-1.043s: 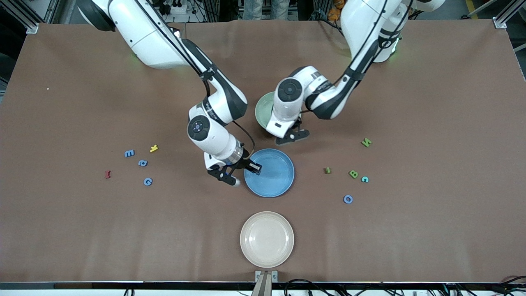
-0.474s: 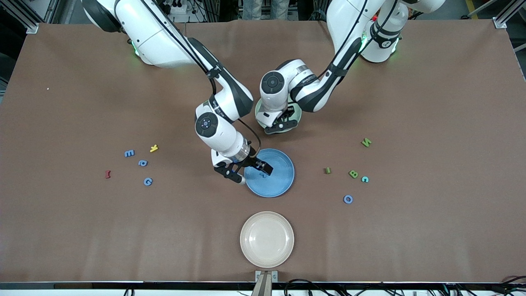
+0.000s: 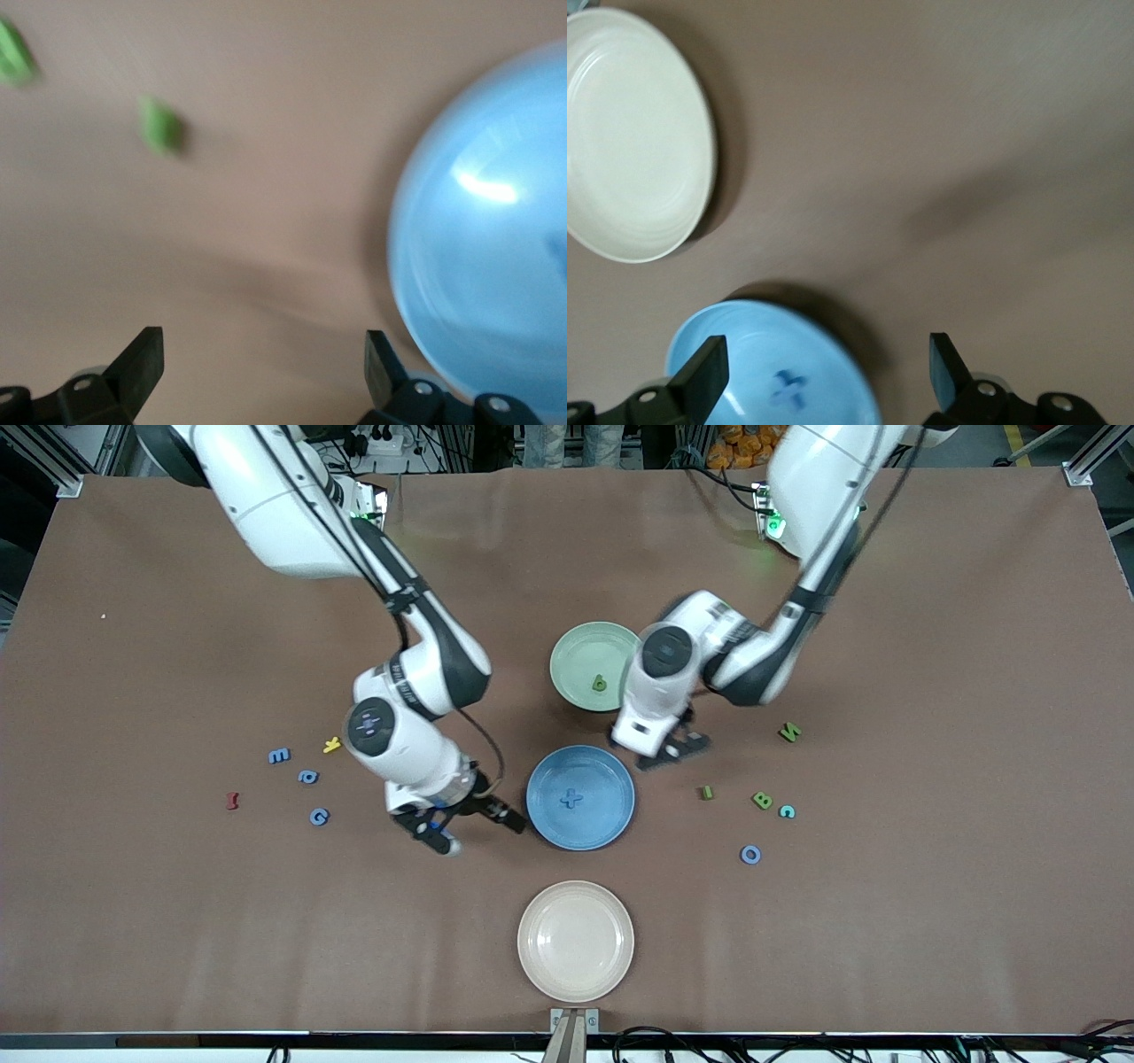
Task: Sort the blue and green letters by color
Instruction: 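Grasp the green l with the left gripper while the right gripper reaches the blue E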
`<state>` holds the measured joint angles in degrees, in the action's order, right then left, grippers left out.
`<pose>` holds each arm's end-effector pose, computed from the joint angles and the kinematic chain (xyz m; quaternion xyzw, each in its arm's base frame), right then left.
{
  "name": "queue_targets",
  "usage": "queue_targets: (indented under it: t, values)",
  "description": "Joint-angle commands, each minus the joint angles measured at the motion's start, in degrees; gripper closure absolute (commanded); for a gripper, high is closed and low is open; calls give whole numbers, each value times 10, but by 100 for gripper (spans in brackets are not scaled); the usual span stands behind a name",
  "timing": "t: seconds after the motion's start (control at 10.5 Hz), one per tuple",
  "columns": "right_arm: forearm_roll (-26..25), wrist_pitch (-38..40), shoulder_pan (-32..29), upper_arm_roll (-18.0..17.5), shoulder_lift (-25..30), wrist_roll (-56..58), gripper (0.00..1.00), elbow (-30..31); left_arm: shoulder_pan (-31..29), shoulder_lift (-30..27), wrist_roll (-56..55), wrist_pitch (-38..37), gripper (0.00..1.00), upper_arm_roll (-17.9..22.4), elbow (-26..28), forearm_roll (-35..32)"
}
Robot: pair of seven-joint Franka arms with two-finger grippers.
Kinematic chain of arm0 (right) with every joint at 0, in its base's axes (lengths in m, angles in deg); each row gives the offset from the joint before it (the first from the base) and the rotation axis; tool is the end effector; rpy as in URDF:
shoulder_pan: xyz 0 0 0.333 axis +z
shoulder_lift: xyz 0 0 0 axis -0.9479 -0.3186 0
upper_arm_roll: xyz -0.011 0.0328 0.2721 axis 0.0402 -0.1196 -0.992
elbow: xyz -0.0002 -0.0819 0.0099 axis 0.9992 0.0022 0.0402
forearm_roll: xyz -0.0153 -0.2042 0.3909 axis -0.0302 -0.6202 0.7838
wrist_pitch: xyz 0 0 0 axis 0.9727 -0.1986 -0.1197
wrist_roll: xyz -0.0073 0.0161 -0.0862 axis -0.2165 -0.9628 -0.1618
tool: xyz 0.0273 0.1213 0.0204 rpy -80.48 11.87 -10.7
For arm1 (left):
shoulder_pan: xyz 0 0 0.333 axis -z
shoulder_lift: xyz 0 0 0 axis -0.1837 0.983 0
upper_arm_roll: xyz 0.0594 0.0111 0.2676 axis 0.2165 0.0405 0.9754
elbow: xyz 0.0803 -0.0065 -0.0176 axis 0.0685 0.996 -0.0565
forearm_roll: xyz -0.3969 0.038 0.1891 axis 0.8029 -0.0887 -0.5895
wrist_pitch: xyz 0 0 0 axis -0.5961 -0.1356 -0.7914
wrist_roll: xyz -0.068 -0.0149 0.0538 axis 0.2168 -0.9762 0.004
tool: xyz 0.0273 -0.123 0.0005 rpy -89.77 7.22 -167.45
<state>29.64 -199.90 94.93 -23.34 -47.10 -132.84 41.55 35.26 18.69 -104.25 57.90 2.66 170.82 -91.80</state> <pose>0.6608 0.3524 0.1953 -0.9512 0.2653 -0.0056 0.1573 0.5279 -0.3904 0.1457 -0.9881 -0.1527 0.0108 0.0165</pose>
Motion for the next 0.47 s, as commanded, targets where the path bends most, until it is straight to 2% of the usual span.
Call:
queue_targets:
  t: [0.0, 0.19, 0.38]
  values:
    - [-18, 125, -35, 35, 63, 124, 0, 40, -79, -1, 77, -7, 0, -7, -5, -16]
    - [-61, 173, -65, 44, 83, 189, 0, 60, -100, 25, 83, 20, 0, -7, -17, -17]
    - [-83, 172, -92, 67, 121, 241, 0, 113, -103, 54, 83, 91, 0, -5, -19, -17]
